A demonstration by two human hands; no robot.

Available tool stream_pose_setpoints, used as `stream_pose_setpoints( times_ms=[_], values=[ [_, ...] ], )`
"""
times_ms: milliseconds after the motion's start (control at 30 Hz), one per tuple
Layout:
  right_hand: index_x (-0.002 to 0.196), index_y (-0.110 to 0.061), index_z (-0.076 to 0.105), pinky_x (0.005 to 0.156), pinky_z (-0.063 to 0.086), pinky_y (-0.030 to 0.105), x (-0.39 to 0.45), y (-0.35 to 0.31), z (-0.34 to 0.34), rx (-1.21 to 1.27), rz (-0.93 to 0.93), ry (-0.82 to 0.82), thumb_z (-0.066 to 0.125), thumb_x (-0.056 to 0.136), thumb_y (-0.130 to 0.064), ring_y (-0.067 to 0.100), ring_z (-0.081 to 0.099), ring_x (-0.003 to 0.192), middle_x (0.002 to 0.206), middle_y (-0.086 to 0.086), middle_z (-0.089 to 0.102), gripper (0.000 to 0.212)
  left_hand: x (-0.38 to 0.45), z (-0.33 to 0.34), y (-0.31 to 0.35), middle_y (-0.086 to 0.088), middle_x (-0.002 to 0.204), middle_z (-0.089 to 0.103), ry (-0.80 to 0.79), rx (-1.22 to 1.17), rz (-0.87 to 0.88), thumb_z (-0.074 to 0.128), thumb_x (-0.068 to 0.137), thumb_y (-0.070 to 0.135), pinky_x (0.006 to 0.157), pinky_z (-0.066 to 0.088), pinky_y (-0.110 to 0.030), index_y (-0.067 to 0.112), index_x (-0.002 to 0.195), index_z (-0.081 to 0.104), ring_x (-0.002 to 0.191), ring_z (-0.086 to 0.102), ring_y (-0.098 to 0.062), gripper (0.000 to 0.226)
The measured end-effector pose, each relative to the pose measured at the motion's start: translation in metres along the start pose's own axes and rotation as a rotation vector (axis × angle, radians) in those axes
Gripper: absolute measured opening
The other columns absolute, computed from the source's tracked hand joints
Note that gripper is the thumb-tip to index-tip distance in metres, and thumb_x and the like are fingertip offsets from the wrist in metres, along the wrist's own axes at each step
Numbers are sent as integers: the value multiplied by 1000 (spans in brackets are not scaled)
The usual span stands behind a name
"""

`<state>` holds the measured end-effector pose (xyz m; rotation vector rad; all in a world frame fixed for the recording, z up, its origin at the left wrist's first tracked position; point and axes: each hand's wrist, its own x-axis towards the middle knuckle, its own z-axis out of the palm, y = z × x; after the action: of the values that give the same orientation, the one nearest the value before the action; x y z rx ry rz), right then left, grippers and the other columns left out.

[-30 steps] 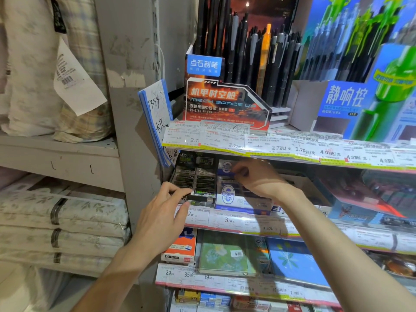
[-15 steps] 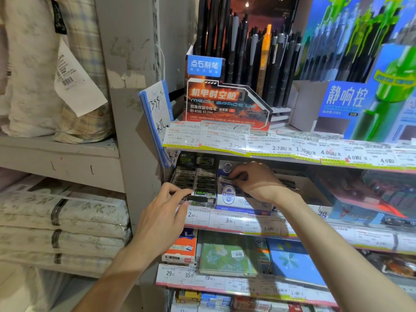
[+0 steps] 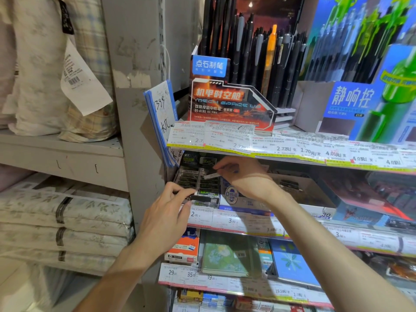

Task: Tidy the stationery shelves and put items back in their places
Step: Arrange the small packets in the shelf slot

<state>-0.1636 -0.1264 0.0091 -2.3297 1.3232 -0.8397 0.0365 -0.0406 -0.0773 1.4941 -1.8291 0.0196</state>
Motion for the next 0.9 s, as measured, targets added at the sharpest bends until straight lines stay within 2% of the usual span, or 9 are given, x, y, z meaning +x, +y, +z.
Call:
stream_pose_setpoints(
  times_ms=[100,200,400,500,767,900],
  values=[
    [103,-23,78,93,53,30,1,-3,16,-19,-55,-94,64,92,-17,10,65,99,109,-8,71,19,0,0,0,14,117,40,-4,-2,0,45,100,32,71,52,-32,30,134,51,93,53,-7,34],
    [106,-26,77,97,52,35,2,0,21,-69,-30,-183,62,90,-16,11,64,103,117,-9,70,24,0,-1,0,14,118,40,-5,2,1,45,100,33,71,53,-34,30,134,51,94,54,-7,34],
    [102,-32,78,91,55,34,-1,0,15,-69,-44,-228,62,89,-29,6,65,98,110,-16,71,20,0,0,2,14,118,40,-6,4,-1,45,100,34,70,52,-31,30,134,50,92,52,-5,34],
    [101,-30,79,94,53,33,-2,2,14,-64,-64,-233,67,90,-35,4,65,100,111,-16,72,17,0,-1,3,14,115,40,-6,8,-7,42,100,37,68,51,-31,30,133,50,91,53,-6,34],
    [102,-24,80,92,53,30,-8,4,17,-64,-113,-180,67,91,-34,4,65,99,110,-14,73,19,5,-3,14,4,105,43,10,230,57,41,100,35,54,52,-39,29,125,53,81,55,-18,28],
    [107,-23,78,92,53,31,-15,4,15,-51,-110,-168,64,94,-32,7,65,101,114,-10,72,21,9,-5,20,0,101,45,-18,310,78,40,101,35,53,51,-39,26,122,55,75,58,-23,27]
  ],
)
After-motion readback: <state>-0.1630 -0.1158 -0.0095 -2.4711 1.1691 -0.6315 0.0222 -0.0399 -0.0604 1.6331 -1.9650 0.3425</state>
